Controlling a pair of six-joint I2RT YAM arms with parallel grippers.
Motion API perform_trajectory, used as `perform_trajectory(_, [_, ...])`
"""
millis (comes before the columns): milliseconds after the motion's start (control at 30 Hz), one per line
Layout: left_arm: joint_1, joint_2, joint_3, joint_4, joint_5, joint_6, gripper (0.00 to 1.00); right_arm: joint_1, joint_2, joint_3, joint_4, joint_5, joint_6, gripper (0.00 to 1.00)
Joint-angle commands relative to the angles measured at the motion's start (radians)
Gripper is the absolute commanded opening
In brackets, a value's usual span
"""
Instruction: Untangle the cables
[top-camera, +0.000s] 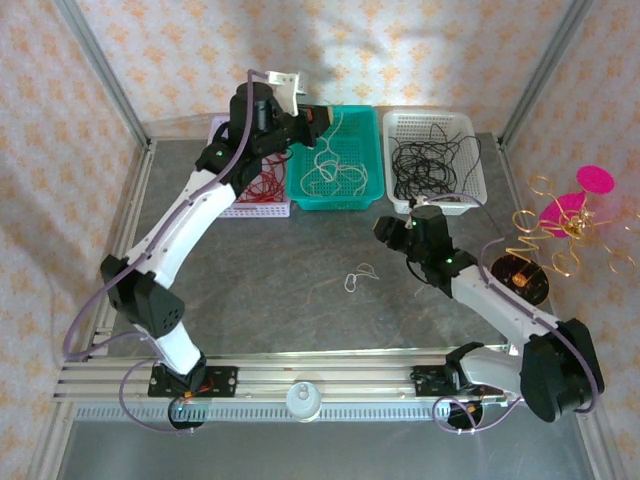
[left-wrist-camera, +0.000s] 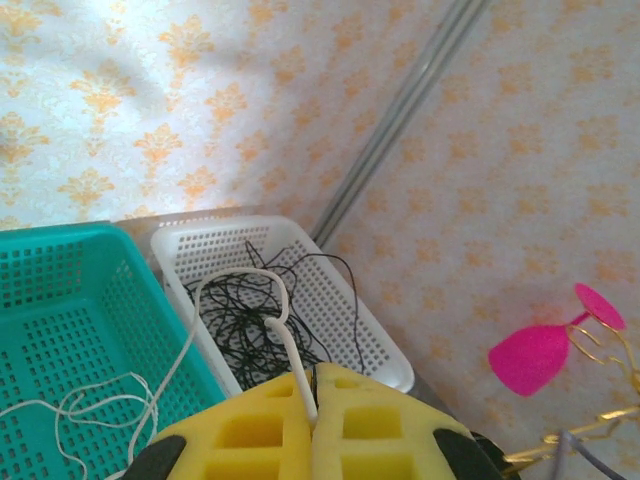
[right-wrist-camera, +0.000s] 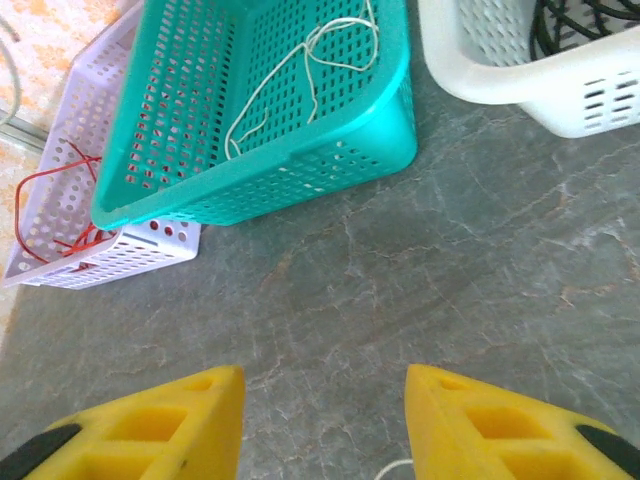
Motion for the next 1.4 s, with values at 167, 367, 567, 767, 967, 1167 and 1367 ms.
perform_trajectory(167, [0.033, 0.127, 0.146, 0.08, 0.0, 0.052, 0.0, -0.005, -0.077, -0.021, -0.068, 0.054, -0.004, 0.49])
perform_trajectory(367, [0.038, 0.187, 0.189, 0.111, 0.023, 0.048, 0.0, -0.005, -0.085, 0.0, -0.064, 0.028, -0.014, 0.5])
perform_trajectory(567, [0.044, 0.255, 0.223, 0.122, 0.029, 0.04, 0.0, -0.007, -0.052, 0.058, -0.068, 0.032, 0.008, 0.5])
perform_trajectory(767, [0.053, 0.341, 0.218, 0.168, -0.037, 0.037, 0.0, -0.009, -0.001, 0.103, -0.154, 0.063, 0.02, 0.51])
perform_trajectory(967, [0.054, 0.468, 0.22, 0.191, -0.118, 0.022, 0.0, -0.018, 0.088, 0.129, -0.271, 0.039, -0.006, 0.51])
perform_trajectory(1167, [0.053, 0.553, 0.188, 0.17, -0.15, -0.025, 0.08, 0.002, 0.173, 0.11, -0.269, -0.07, -0.056, 0.51])
perform_trajectory(1367, [0.055, 0.509, 0.109, 0.098, -0.194, -0.009, 0.37, 0.023, 0.252, 0.121, -0.338, -0.023, -0.059, 0.51])
